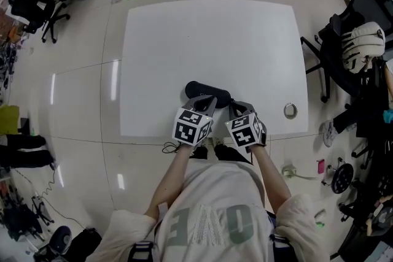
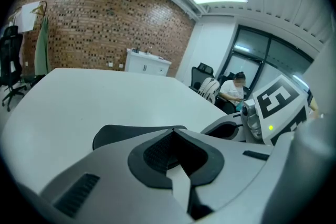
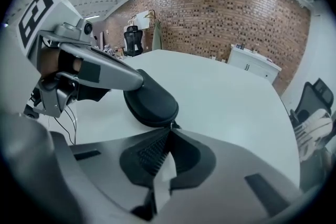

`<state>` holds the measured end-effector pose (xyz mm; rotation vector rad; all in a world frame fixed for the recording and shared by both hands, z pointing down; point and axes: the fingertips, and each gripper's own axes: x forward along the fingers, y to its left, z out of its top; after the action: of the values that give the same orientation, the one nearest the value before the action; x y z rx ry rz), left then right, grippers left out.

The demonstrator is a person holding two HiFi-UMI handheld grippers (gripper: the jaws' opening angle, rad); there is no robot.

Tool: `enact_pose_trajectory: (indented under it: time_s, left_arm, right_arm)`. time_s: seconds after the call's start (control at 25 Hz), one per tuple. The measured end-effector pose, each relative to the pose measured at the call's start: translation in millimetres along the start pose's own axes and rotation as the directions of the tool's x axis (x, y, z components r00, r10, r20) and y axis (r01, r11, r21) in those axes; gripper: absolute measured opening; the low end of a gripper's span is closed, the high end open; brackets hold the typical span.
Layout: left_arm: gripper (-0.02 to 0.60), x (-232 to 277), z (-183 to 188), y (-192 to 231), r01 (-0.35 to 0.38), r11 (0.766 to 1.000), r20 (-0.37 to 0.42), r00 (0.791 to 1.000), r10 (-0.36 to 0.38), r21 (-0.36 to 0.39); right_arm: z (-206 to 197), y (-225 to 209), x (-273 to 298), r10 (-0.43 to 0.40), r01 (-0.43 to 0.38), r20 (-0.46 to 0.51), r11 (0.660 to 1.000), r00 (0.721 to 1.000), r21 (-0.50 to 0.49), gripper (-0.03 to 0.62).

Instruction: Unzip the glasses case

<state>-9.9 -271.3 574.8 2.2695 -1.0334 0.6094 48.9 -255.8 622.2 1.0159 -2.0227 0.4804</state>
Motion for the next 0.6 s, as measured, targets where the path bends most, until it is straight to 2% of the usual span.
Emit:
enact_pose_trajectory:
  time_s: [0.12,0.2,0.28,0.4,0.6]
  left_arm:
    - [0.003,-4,11,3,-0.027,0.999,0.013,1.0,0.026,0.021]
    - [0.003,-5,18,2,-0.026,0.999,0.027,0.999,0.025,0.022]
    - [0.003,-4,14,3,-0.029,0.999,0.005,1.0,0.029,0.027]
    - [0.003,-1,-2,6,-0.04,0.998,-0.035,0.999,0.042,0.053]
    - [0.003,6,-5,3,-0.038,0.996,-0.056,0.998,0.042,0.075]
  right_arm:
    - [-2,28,-4,0.082,-0.082,-0.004,0.996,0.997,-0.028,-0.002]
    - [1,54,-8,0.151,-0.15,0.005,0.984,0.988,-0.091,-0.002]
    - [3,74,-10,0.191,-0.188,0.008,0.972,0.982,-0.141,-0.002]
    - [-1,78,-7,0.198,-0.196,0.001,0.971,0.98,-0.135,-0.002]
    - [0,52,-1,0.151,-0.148,0.013,0.982,0.988,-0.119,-0.002]
